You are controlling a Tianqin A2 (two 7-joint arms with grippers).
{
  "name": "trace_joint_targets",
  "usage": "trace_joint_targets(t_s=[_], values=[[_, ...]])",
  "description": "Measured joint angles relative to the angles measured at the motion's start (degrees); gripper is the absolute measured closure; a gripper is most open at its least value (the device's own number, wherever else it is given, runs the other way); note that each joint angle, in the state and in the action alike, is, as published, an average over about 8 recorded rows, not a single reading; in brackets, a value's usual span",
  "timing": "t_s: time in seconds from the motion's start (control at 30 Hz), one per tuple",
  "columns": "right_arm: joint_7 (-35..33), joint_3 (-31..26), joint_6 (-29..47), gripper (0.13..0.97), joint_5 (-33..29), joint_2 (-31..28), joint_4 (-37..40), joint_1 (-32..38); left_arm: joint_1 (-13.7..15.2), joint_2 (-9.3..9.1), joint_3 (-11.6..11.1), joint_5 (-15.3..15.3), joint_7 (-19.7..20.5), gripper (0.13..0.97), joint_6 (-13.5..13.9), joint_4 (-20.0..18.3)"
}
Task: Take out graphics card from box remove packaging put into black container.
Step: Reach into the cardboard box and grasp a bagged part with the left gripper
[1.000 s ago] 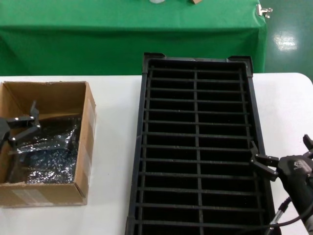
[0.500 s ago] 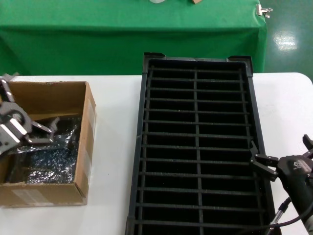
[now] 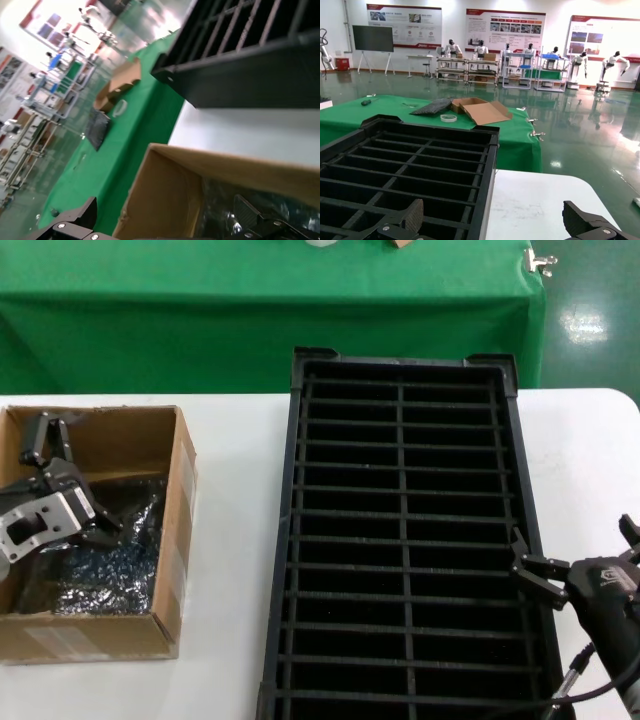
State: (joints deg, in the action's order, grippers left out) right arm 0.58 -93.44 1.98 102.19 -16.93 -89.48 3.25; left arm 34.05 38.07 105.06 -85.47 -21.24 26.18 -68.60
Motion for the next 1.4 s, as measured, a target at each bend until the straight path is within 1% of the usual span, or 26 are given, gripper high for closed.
trace_joint_targets(t_s=[0.13, 0.2, 0.3, 0.4, 0.57, 0.67, 0.87, 0.93, 1.03, 1.13, 1.2, 1.4], values=[[0.0, 0.0, 0.0, 0.129, 0.0, 0.0, 0.0, 0.0, 3.9, -1.21, 0.9, -0.8, -5.0, 0.132, 2.4, 5.9], [0.0, 0.0, 0.0, 0.129, 0.0, 0.0, 0.0, 0.0, 5.6, -1.73, 1.3, -1.2, -6.8, 0.132, 3.6, 8.7], [0.0, 0.0, 0.0, 0.129, 0.0, 0.0, 0.0, 0.0, 8.0, -2.42, 1.7, -1.8, -8.5, 0.132, 5.6, 12.5], [0.0, 0.0, 0.0, 0.129, 0.0, 0.0, 0.0, 0.0, 9.9, -2.83, 1.9, -2.6, -9.3, 0.132, 7.8, 15.7], [0.0, 0.0, 0.0, 0.129, 0.0, 0.0, 0.0, 0.0, 11.7, -3.07, 1.8, -4.0, -11.5, 0.132, 11.0, 19.4], [0.0, 0.0, 0.0, 0.129, 0.0, 0.0, 0.0, 0.0, 12.6, -3.5, 1.5, -4.8, -14.5, 0.132, 12.2, 22.3], [0.0, 0.0, 0.0, 0.129, 0.0, 0.0, 0.0, 0.0, 15.4, -5.18, 0.8, -6.5, -21.5, 0.132, 14.9, 29.6], [0.0, 0.0, 0.0, 0.129, 0.0, 0.0, 0.0, 0.0, 15.9, -5.53, 0.8, -6.9, -23.0, 0.132, 16.1, 30.9], [0.0, 0.0, 0.0, 0.129, 0.0, 0.0, 0.0, 0.0, 16.0, -5.74, 0.8, -7.3, -24.8, 0.132, 17.6, 31.5], [0.0, 0.0, 0.0, 0.129, 0.0, 0.0, 0.0, 0.0, 16.1, -5.97, 0.9, -7.4, -27.1, 0.132, 18.2, 32.1], [0.0, 0.0, 0.0, 0.129, 0.0, 0.0, 0.0, 0.0, 16.5, -6.35, 0.9, -7.3, -29.4, 0.132, 18.0, 33.5], [0.0, 0.0, 0.0, 0.129, 0.0, 0.0, 0.0, 0.0, 20.0, -8.34, 0.0, -7.6, -38.5, 0.132, 16.0, 40.7]])
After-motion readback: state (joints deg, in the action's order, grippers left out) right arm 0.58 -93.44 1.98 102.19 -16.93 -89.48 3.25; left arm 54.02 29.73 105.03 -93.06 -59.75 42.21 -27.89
